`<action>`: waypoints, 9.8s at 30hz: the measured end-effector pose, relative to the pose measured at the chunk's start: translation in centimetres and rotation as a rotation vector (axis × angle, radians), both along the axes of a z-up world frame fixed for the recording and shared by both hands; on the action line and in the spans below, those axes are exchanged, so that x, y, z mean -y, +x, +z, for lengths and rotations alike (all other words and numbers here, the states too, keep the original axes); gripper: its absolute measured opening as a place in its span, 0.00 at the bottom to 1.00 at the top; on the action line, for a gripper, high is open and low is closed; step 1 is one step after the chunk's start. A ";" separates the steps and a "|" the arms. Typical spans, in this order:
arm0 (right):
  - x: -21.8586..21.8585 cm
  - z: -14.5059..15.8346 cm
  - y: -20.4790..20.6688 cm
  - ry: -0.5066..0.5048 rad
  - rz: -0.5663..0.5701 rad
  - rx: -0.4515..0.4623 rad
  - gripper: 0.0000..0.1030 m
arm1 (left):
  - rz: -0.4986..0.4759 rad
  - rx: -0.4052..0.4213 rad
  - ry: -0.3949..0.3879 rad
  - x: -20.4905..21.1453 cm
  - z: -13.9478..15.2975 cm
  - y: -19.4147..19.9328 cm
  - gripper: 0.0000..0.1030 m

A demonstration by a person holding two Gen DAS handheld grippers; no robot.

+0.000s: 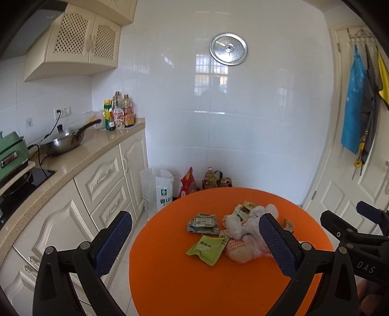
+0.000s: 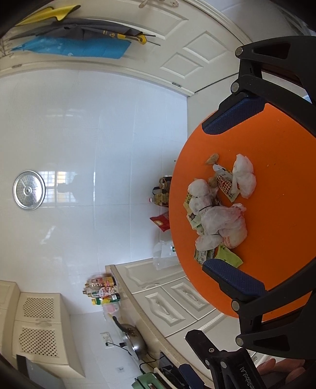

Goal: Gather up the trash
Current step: 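Move both grippers toward the trash pile on the orange table, then grasp the clear plastic bag with the right gripper while the left grasps the green packet, then carry the bag and green packet in both grippers over the blue bucket, then open both grippers to drop the bag and packet into the bucket, then move both grippers back to the trash on the table, then grasp the string-tied white bag bundle with the left gripper while the right grasps a crumpled white bag, then carry both white bags in the grippers over the blue bucket, then open both grippers to drop the white bags into the bucket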

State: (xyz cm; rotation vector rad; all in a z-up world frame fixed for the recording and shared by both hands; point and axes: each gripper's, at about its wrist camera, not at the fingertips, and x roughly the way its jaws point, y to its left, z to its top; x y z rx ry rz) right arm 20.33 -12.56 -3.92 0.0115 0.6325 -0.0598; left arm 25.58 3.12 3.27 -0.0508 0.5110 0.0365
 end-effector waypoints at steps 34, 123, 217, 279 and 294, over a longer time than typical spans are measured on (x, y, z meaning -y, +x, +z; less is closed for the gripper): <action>0.3 -16.7 13.9 0.249 0.178 -0.407 0.45 | -0.132 -0.408 0.043 -0.1 -17.5 20.4 0.99; 43.5 -32.4 -24.9 0.642 -0.801 -0.437 0.71 | -1.006 -0.884 0.304 40.2 -32.5 5.9 0.79; 8.0 -19.2 9.3 0.230 -0.023 -0.390 0.50 | -0.659 -0.297 0.364 4.6 -9.8 14.7 0.57; 34.2 -14.9 -23.8 0.326 -0.642 -0.202 0.47 | -1.145 -0.458 0.015 27.7 -12.3 -4.2 0.26; 41.1 -30.3 -24.9 0.569 -0.733 -0.440 0.49 | -1.091 -0.906 0.133 38.7 -27.9 3.2 0.27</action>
